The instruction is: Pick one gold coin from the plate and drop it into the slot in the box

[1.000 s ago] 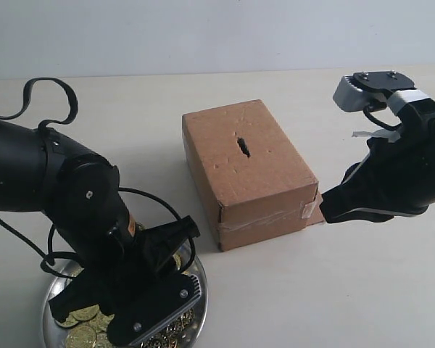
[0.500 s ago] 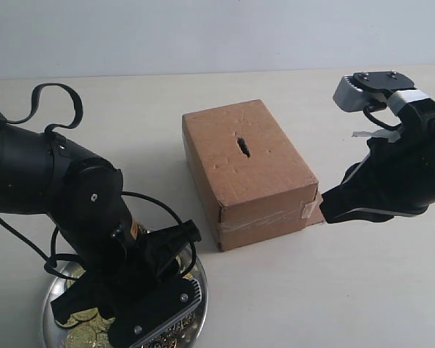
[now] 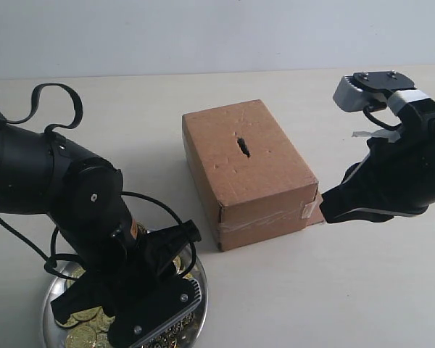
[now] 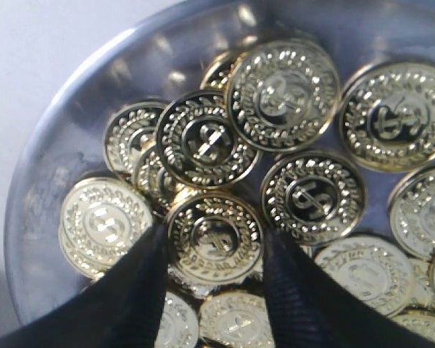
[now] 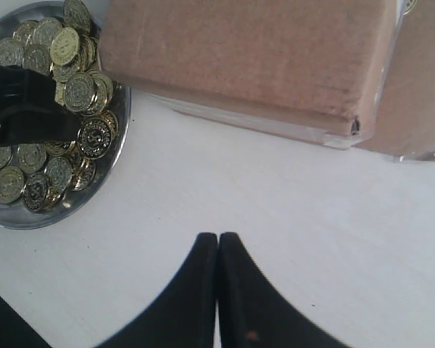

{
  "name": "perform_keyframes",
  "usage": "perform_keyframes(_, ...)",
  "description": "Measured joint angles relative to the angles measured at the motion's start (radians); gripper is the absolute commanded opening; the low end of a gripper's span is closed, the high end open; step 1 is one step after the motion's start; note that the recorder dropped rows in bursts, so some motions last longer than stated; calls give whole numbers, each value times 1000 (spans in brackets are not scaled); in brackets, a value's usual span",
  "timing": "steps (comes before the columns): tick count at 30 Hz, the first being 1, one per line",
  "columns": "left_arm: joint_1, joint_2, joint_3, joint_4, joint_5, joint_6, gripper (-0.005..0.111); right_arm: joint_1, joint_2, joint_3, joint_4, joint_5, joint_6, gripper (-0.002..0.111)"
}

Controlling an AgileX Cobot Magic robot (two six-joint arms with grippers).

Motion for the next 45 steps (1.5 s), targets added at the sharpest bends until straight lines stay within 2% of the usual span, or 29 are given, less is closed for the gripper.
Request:
perform_keyframes(15,0,-31,0,0,-3,0,37,0,0,0,0,0,0,0)
perform_keyframes(21,0,-31,0,0,-3,0,51,0,0,0,0,0,0,0)
perform_keyframes(45,0,-14,0,0,-12,0,51,0,0,0,0,0,0,0)
